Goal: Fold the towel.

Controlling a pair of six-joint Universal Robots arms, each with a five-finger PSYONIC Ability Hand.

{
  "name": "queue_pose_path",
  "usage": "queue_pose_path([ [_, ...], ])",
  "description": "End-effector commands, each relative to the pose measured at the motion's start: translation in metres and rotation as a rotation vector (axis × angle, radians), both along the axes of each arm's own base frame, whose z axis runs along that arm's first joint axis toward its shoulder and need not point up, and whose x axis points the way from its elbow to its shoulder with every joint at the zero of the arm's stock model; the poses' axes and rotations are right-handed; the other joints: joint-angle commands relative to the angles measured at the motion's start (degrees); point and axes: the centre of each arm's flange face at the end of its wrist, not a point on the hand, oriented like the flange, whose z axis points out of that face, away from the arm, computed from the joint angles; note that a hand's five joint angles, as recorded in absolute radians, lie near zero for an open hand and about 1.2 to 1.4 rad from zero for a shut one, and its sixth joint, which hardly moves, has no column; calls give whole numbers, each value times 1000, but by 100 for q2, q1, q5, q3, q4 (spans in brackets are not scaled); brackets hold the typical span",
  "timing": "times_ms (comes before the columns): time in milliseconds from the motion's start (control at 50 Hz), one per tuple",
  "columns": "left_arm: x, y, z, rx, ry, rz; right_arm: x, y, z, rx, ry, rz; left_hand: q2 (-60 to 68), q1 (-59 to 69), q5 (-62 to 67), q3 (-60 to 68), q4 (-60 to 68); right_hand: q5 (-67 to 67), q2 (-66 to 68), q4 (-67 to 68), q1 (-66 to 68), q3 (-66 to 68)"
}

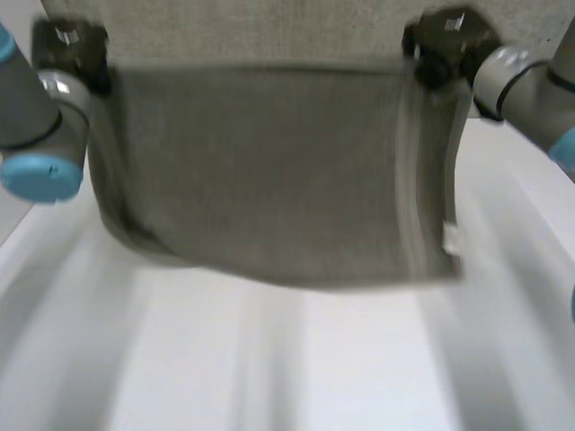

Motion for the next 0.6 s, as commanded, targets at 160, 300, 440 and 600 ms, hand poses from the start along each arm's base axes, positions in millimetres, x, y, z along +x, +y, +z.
queue_pose_path([
  [160,-14,20,116,-391,133,-17,-9,5,80,-234,-246,29,278,455,338,312,206,336,545,802,360,390],
  [300,-15,11,57,-227,77,-17,-2,5,25,-34,-117,77,278,455,338,312,206,336,545,802,360,390],
  [440,-11,7,-26,-52,22,-4,4,8,-52,173,67,108,278,455,338,312,206,336,545,802,360,390],
  [600,-11,17,-139,137,-102,-23,1,21,-155,376,280,141,278,455,338,312,206,336,545,802,360,390],
])
